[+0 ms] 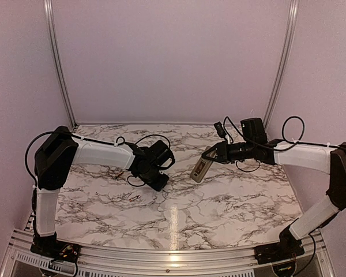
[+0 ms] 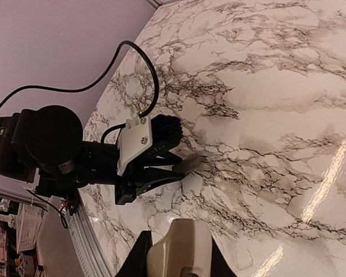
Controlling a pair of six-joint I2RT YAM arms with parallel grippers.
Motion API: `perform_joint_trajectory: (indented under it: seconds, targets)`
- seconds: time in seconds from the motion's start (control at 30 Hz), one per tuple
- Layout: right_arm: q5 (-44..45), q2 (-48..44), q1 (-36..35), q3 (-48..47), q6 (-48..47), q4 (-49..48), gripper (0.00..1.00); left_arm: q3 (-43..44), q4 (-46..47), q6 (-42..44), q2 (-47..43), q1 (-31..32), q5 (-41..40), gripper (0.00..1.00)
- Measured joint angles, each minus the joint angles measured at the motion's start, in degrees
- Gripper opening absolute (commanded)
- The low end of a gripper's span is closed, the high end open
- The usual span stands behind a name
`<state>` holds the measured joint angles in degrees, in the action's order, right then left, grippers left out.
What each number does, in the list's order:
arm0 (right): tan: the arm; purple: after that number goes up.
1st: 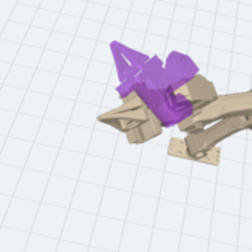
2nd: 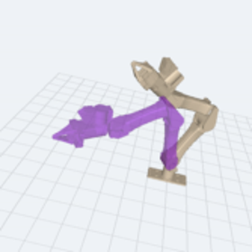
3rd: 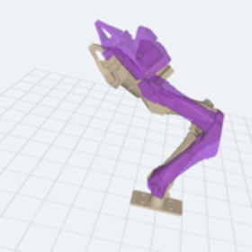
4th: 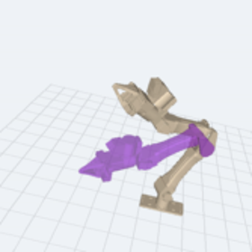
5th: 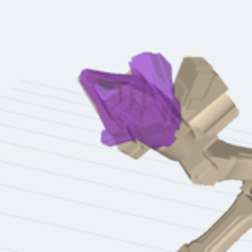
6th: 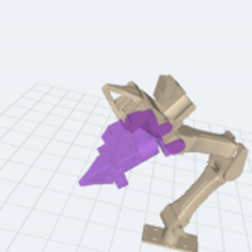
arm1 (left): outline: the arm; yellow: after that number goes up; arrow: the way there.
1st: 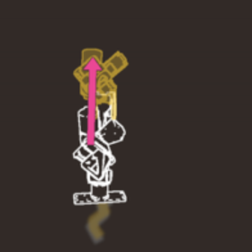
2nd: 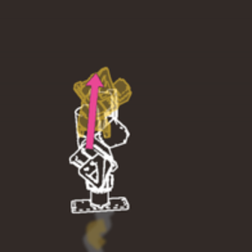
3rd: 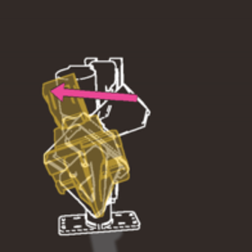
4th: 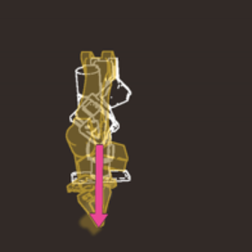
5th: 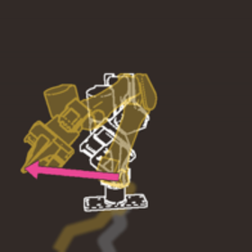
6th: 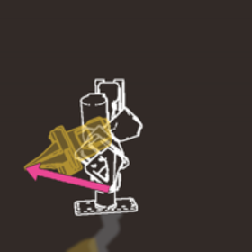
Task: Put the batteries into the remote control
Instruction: Place the battery cover at the center of the board.
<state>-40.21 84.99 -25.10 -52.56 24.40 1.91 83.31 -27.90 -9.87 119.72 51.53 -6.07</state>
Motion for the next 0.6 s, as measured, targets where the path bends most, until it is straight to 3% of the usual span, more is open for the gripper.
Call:
perform_joint_trajectory:
  seconds: [0.13,0.37,0.6]
  targets:
    - [-0.6,-0.9,0.0,0.3,-0.2,0.2,0.0,0.5,-0.9,-0.1,0.5,0.0,0.0,0.28]
    - [-2.3,-2.5,0.0,0.3,-0.7,0.3,0.0,0.6,-2.3,-0.4,0.5,-0.1,0.4,0.58]
    - [-4.3,-4.0,0.0,0.8,-0.6,0.2,0.0,-0.3,-2.0,-0.8,-1.7,-1.0,1.5,0.67]
